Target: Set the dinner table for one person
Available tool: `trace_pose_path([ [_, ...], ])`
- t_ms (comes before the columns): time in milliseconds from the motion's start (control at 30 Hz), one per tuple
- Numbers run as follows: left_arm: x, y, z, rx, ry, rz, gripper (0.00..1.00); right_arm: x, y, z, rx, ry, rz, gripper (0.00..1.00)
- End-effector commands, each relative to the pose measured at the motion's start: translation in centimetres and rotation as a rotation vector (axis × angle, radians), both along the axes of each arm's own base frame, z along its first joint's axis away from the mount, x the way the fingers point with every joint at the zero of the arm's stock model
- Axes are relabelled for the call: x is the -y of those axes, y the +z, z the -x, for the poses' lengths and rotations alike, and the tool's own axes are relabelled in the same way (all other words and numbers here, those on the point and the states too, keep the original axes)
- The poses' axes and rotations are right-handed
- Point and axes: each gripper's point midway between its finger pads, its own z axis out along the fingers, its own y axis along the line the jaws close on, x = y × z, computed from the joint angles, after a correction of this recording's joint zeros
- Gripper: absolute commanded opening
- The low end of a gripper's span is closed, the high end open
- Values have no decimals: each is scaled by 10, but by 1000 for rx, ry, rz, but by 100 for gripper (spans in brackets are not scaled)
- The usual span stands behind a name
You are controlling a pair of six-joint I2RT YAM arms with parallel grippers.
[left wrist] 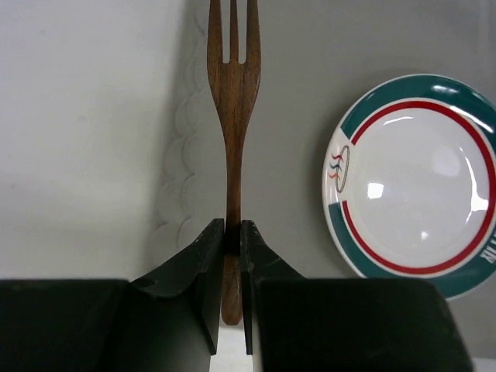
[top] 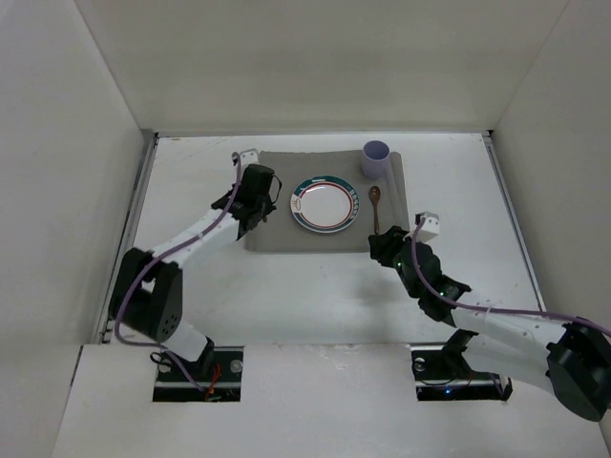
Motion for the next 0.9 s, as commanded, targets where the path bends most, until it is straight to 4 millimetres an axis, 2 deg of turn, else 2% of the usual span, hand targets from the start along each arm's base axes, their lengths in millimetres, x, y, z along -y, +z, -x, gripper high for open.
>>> trace_pose_path([
  [0,15,-17,-15,-73,-119,-87,4,12,29,-5,93,-60,-59,50],
  [133,33,-29,-24,-101,-170,-121,4,16,38,-2,118,-68,-81,51],
  [233,37,-38,-29,-123,-198,-168,4,20,37,-3,119,-79,-85,51],
  [467,35,-56,-39,-155,-206,-211,5,19,33,-4,107,-78,-78,52],
  [867,24,-92,-37,-227,-197,-244,5,17,28,-7,94,-79,-59,53],
])
